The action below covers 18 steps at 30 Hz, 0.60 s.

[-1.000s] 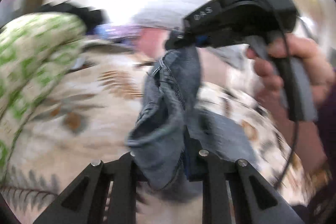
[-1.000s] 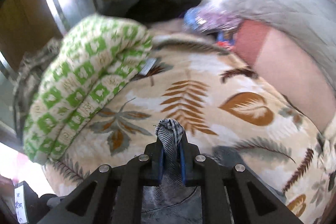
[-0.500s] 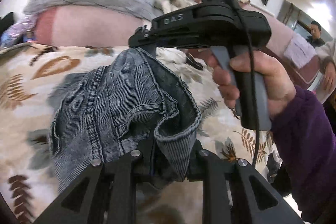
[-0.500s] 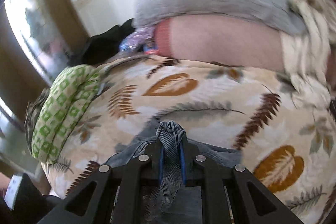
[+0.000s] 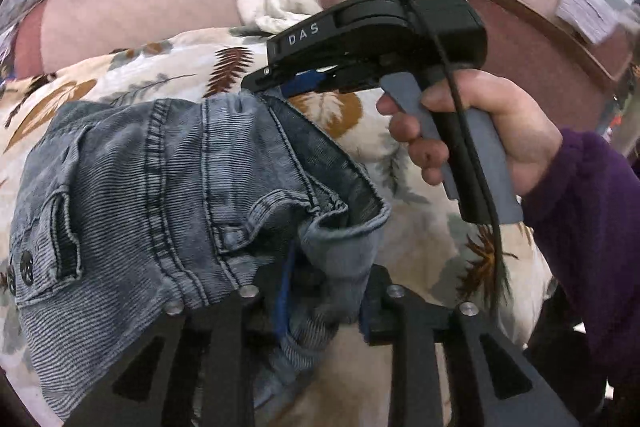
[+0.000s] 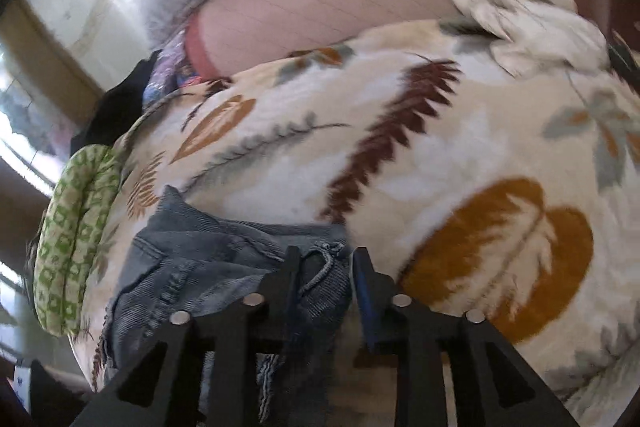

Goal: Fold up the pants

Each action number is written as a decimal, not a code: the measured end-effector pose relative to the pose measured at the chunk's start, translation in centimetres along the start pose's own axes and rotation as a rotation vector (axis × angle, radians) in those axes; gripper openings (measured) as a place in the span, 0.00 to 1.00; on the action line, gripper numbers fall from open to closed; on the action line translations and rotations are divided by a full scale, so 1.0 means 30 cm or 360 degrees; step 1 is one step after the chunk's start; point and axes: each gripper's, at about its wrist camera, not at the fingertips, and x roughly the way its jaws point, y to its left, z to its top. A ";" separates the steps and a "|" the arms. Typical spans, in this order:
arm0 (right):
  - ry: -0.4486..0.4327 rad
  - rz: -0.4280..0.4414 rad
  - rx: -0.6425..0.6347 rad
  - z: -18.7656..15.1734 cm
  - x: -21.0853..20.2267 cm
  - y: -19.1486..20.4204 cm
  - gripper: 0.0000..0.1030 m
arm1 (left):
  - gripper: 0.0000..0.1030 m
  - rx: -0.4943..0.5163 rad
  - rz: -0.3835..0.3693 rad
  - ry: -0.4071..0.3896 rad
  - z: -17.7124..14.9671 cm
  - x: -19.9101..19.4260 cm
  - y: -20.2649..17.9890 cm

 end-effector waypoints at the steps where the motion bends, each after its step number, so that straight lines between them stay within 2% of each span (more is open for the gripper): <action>1: -0.0050 -0.0038 -0.0005 -0.002 -0.039 0.002 0.39 | 0.37 -0.0006 -0.0023 0.0006 -0.003 -0.007 -0.004; 4: -0.0175 -0.0141 -0.0006 -0.009 -0.162 0.015 0.53 | 0.41 -0.0007 -0.0115 0.0018 -0.011 -0.059 -0.027; 6: -0.0250 -0.0147 -0.0021 -0.022 -0.240 0.034 0.55 | 0.42 0.0051 -0.0142 -0.0016 -0.025 -0.124 -0.050; 10: -0.0275 -0.0170 -0.0040 -0.083 -0.350 0.091 0.56 | 0.44 0.0103 -0.0115 -0.0156 -0.037 -0.280 -0.052; 12: -0.0271 -0.0157 -0.0043 -0.129 -0.383 0.125 0.56 | 0.47 0.0094 -0.0011 -0.0231 -0.024 -0.341 -0.013; 15: -0.0236 -0.0156 -0.0065 -0.176 -0.387 0.191 0.57 | 0.48 0.0063 0.0262 -0.0322 -0.013 -0.417 0.069; 16: -0.0218 -0.0178 -0.0075 -0.181 -0.379 0.217 0.57 | 0.49 0.0038 0.0353 -0.0338 -0.014 -0.436 0.101; 18: -0.0195 -0.0180 -0.0065 -0.187 -0.360 0.254 0.57 | 0.49 -0.0043 0.0454 -0.0339 -0.024 -0.464 0.177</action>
